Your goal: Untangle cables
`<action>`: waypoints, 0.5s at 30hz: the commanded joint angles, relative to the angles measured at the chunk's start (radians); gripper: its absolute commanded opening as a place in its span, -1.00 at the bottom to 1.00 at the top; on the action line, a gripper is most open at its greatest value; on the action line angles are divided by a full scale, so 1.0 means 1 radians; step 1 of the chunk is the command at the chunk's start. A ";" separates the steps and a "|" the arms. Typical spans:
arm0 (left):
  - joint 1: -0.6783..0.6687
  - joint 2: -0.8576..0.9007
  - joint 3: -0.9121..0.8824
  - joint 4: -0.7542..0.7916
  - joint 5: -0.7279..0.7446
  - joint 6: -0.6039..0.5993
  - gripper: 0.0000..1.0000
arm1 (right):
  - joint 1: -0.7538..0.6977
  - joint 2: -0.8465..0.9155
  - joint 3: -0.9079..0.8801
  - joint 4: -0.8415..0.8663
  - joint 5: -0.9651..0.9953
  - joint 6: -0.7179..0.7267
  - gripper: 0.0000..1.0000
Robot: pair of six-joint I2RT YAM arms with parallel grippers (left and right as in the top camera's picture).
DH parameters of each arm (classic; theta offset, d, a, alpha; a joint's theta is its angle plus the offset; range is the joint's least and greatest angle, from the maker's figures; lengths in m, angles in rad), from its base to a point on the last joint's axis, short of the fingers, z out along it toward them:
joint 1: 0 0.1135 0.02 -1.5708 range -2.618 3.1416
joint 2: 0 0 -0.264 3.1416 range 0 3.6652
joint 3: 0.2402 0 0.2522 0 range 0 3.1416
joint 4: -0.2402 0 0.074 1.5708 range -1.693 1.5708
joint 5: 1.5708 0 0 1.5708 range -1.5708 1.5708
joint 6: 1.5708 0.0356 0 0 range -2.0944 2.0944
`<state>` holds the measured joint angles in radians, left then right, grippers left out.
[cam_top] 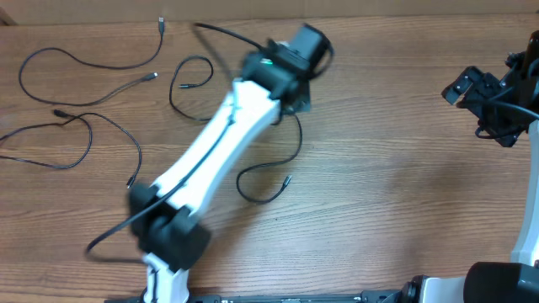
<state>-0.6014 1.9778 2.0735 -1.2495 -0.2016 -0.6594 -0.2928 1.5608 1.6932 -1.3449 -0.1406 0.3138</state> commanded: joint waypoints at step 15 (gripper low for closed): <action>-0.008 0.018 0.016 0.058 0.117 -0.002 0.94 | 0.000 0.002 0.008 0.004 0.006 -0.003 1.00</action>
<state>-0.5770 1.9121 2.0861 -1.2140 -0.1329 -0.6552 -0.2928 1.5608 1.6932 -1.3460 -0.1406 0.3141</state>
